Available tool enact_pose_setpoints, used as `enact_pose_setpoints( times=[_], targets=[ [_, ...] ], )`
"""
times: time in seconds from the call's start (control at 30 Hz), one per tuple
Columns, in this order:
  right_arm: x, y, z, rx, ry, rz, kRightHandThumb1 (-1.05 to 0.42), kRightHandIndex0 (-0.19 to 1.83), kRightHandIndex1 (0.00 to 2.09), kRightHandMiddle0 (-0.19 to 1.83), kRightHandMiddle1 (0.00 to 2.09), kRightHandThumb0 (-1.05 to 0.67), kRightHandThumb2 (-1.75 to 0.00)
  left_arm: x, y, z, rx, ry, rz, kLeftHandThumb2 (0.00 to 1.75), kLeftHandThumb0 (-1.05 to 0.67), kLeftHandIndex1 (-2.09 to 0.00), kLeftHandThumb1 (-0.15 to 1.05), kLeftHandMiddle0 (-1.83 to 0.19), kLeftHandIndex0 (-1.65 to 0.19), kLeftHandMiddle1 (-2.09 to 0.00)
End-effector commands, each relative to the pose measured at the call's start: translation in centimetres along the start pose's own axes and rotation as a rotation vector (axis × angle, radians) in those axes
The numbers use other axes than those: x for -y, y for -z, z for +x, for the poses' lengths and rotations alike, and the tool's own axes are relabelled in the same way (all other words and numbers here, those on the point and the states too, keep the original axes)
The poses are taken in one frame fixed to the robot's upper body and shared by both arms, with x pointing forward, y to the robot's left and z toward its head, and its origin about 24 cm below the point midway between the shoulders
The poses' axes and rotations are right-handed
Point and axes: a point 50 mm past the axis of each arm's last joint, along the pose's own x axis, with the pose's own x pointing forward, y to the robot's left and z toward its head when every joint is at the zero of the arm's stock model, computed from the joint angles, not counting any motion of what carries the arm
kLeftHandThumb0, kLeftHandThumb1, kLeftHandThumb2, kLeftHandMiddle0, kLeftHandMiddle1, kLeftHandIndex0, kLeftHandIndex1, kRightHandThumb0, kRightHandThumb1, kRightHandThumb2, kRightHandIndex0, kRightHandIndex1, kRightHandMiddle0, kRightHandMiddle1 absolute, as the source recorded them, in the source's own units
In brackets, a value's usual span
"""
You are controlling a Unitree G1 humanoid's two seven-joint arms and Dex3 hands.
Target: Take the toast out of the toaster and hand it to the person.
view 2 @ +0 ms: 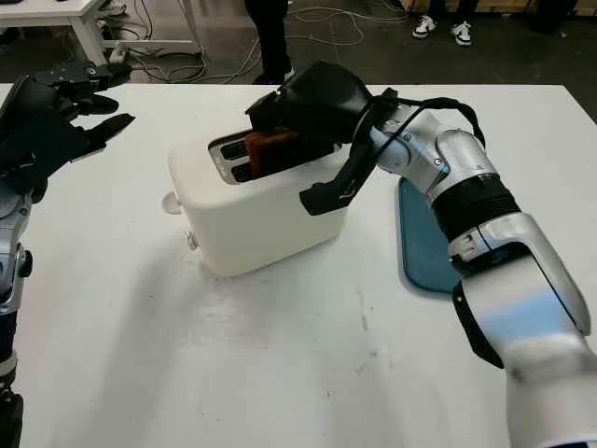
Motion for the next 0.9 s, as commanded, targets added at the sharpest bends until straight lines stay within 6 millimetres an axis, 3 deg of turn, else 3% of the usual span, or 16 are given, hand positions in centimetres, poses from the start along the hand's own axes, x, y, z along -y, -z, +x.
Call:
enact_pose_setpoints(
  times=[0.0,0.03,0.1,0.13,0.17,0.23,0.33,0.4,0.53,0.67,0.87],
  targets=[
    [-0.3,0.5,-0.4,-0.02,-0.044,-0.053,-0.9,1.11,1.75,0.79,1.75,-0.38,-0.06,-0.1,-0.1,-0.1,0.002,-0.012,0.018,0.19,-0.41,-0.01,0.92,-0.36,-0.6,-0.68],
    [-0.1,0.6,-0.4,-0.02,-0.037,-0.05,-0.91,1.1,1.75,0.76,1.75,-0.35,-0.09,-0.1,-0.1,-0.1,0.003,-0.011,0.024,0.19,-0.4,-0.01,0.92,-0.37,-0.6,-0.68],
    [-1.8,1.7,0.4,-0.121,-0.036,-0.013,-0.92,1.05,1.75,0.69,1.75,-0.32,-0.1,-0.1,0.0,-0.1,0.004,-0.009,0.014,0.19,-0.4,-0.01,0.92,-0.37,-0.6,-0.68],
    [-1.9,2.0,0.5,-0.135,-0.028,-0.001,-0.85,1.17,1.75,0.72,1.75,-0.42,-0.34,-0.1,0.0,-0.1,0.003,-0.01,0.012,0.19,-0.42,-0.01,0.92,-0.37,-0.6,-0.68],
    [-1.7,2.1,0.5,-0.138,-0.016,0.013,-0.7,1.28,1.75,0.78,1.75,-0.49,-0.72,-0.1,0.0,-0.1,0.003,-0.009,0.015,0.19,-0.43,-0.01,0.92,-0.37,-0.6,-0.68],
    [-0.3,2.2,0.4,-0.113,0.035,0.061,-0.48,1.4,1.75,0.9,1.75,-0.56,-1.18,-0.1,0.0,-0.1,0.012,-0.006,0.034,0.19,-0.42,-0.01,0.92,-0.38,-0.6,-0.68],
    [1.7,2.4,0.1,-0.088,0.124,0.1,-0.33,1.36,1.75,0.93,1.75,-0.45,-1.29,-0.1,0.0,-0.1,0.008,-0.004,0.027,0.2,-0.43,-0.01,0.92,-0.38,-0.6,-0.68],
    [2.8,2.9,-0.1,-0.104,0.173,0.14,-0.34,1.24,1.75,0.87,1.75,-0.31,-1.14,-0.1,0.1,-0.1,0.005,-0.008,0.013,0.19,-0.44,-0.01,0.92,-0.38,-0.6,-0.67],
    [4.5,4.0,-0.6,-0.162,0.26,0.26,-0.51,1.04,1.75,0.76,1.75,-0.1,-0.75,-0.1,0.0,-0.1,0.011,-0.009,0.034,0.2,-0.43,-0.01,0.92,-0.39,-0.61,-0.67],
    [6.2,5.3,-1.3,-0.205,0.35,0.364,-0.78,0.97,1.75,0.7,1.75,-0.16,-0.27,-0.1,0.1,-0.1,0.007,-0.009,0.016,0.19,-0.41,-0.01,0.92,-0.38,-0.6,-0.66],
    [7.8,6.4,-2.4,-0.235,0.454,0.384,-0.87,0.95,1.75,0.68,1.75,-0.23,-0.14,0.0,0.1,-0.2,0.002,-0.009,0.015,0.2,-0.42,-0.01,0.92,-0.38,-0.6,-0.65]
  ],
)
